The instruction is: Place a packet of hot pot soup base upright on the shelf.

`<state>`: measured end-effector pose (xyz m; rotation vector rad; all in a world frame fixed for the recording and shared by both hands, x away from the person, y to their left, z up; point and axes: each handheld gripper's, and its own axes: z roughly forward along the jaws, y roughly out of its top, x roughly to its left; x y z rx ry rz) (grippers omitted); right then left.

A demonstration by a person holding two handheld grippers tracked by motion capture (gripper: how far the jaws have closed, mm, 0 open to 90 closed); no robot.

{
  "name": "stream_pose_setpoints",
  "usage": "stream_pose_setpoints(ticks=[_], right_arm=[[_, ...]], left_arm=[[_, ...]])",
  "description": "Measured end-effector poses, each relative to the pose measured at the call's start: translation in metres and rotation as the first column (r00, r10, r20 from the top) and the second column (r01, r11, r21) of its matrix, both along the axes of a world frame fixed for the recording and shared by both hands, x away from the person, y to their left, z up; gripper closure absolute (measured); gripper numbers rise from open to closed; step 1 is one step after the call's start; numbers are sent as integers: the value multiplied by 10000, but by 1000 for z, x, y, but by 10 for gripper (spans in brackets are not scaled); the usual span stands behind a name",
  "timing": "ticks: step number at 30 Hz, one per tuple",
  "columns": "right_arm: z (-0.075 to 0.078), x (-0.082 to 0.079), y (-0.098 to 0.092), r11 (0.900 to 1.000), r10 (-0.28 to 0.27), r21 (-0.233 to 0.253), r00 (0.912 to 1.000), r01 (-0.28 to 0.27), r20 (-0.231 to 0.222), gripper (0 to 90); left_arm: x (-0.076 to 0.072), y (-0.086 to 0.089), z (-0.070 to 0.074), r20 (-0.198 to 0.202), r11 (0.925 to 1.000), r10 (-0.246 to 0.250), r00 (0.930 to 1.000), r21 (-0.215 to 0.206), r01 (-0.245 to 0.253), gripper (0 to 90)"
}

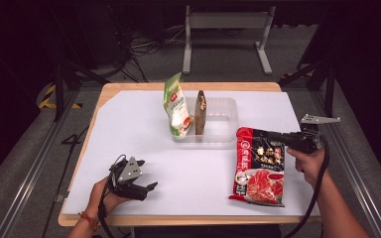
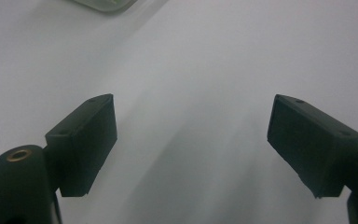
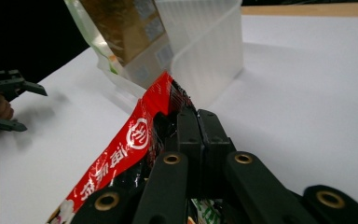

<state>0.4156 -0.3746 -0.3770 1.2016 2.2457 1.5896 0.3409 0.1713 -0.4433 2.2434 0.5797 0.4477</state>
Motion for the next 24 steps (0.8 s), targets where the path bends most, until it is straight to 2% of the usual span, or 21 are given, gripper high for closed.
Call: stream_pose_setpoints(ticks=[7,12,17,24], right_arm=[[32,-22,12,9995,297,104,9978,-304,594,895],[48,-30,15,9975,184,669,9964,-240,828,897],[65,-41,23,9970,99,742,9891,-210,1470,897],[83,-54,39,9966,382,638,9768,-528,2109,898]], left_arm=[[-1,-1,0,1,10000,-2,10000,8,2,163],[0,-1,1,-8,9999,93,10000,-63,-93,164],[0,-1,1,-51,9999,134,9999,-77,-134,164],[1,0,1,-104,9997,167,9998,-164,-169,164]])
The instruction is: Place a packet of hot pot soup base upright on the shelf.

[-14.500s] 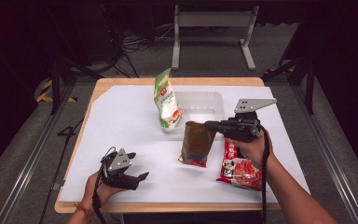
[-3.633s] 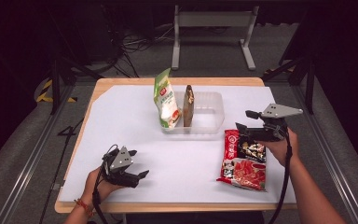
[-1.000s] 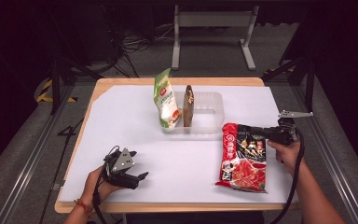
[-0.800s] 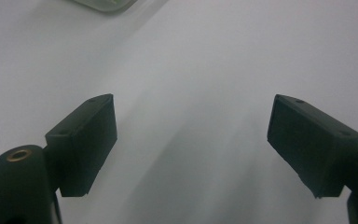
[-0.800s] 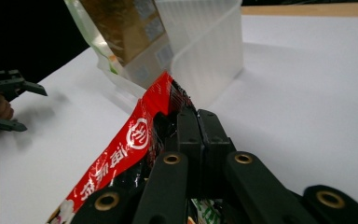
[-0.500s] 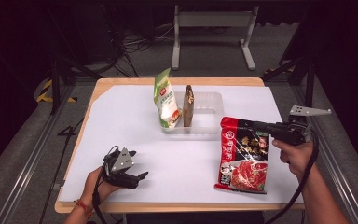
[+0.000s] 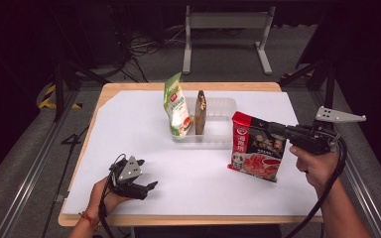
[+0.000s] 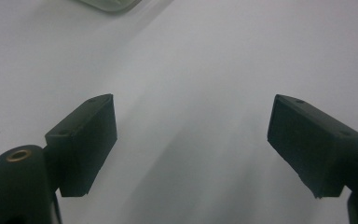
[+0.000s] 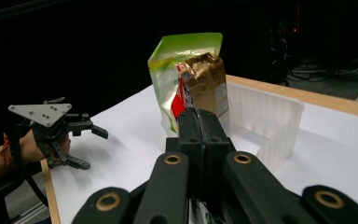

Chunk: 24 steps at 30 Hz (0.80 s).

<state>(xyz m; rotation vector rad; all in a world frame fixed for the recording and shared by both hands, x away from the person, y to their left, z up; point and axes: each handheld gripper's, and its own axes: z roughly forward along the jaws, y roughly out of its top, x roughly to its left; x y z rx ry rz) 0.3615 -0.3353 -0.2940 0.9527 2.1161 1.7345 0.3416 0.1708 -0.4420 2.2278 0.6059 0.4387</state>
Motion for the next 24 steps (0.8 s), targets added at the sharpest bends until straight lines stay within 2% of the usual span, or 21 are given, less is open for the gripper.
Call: stream_pose_setpoints(ticks=[11,17,23,24], right_arm=[[14,0,9,9998,-95,200,9991,87,404,898],[27,1,19,9974,-519,531,9956,478,778,898],[37,3,25,9974,-611,435,9931,570,1003,898],[40,3,26,9965,-778,389,9905,738,1134,899]], left_arm=[[0,3,2,106,9999,102,9999,-125,-101,159],[1,6,2,92,9994,284,9996,-222,-282,159],[1,7,2,84,9995,300,9995,-100,-299,158],[1,7,2,85,9995,315,9995,-106,-314,158]])
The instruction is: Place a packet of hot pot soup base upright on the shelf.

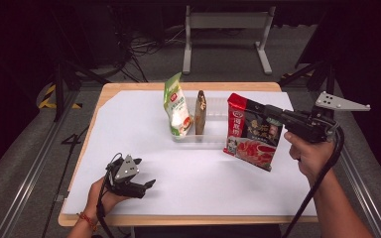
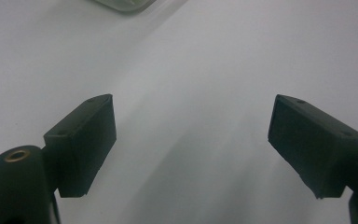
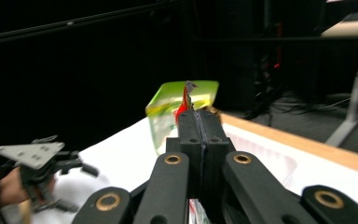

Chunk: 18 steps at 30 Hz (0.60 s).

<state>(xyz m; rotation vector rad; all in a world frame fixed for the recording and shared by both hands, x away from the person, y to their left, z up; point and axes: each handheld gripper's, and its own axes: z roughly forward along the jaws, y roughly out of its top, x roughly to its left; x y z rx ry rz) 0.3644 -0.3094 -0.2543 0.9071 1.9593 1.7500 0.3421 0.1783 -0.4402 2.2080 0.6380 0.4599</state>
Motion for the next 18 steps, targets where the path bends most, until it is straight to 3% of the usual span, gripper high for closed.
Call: stream_pose_setpoints(ticks=[18], right_arm=[[20,24,20,9992,-371,135,9990,368,238,899]], left_arm=[[-1,1,0,36,10000,-68,10000,38,68,159]])
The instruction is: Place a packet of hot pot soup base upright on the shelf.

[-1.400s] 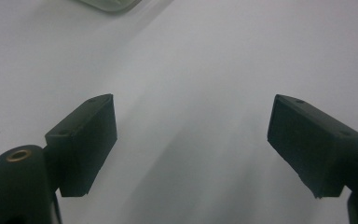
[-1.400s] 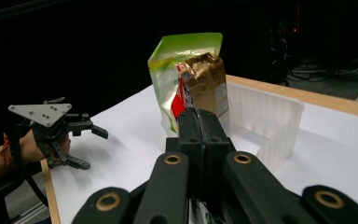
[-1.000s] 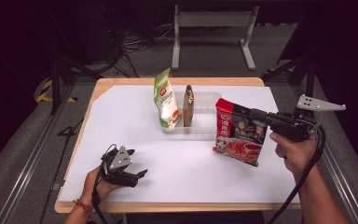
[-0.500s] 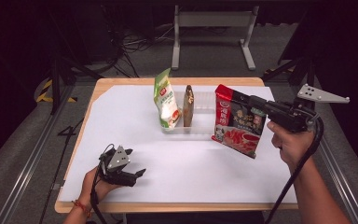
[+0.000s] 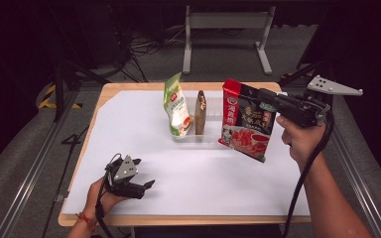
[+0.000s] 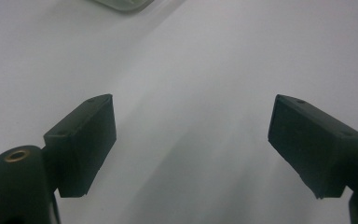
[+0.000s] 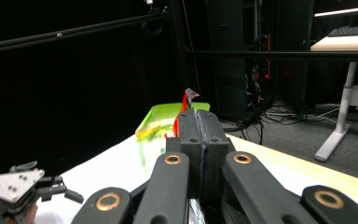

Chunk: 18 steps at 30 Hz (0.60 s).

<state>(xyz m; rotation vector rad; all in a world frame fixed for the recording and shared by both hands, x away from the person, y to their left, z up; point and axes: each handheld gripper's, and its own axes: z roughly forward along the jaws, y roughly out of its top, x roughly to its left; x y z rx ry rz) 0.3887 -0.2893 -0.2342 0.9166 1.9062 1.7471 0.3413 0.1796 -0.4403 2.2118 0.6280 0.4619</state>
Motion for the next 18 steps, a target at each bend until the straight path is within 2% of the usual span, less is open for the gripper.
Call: stream_pose_setpoints(ticks=[3,11,15,17,18], right_arm=[[3,6,6,9999,-133,-84,9999,134,92,898],[7,27,19,9984,-563,64,9984,563,-25,899],[7,36,23,9965,-832,14,9965,832,-7,898],[6,40,26,9943,-1053,-168,9944,1055,106,899],[5,43,26,9948,-1015,-19,9948,1015,-37,899]], left_arm=[[0,0,0,-22,10000,23,10000,-78,-23,158],[-1,1,1,29,9998,-8,10000,-187,8,157],[-1,1,0,32,9999,-67,10000,-78,67,157],[-1,0,-1,7,9999,-95,10000,-32,95,157],[-1,-1,-1,20,9999,-113,9999,36,113,157]])
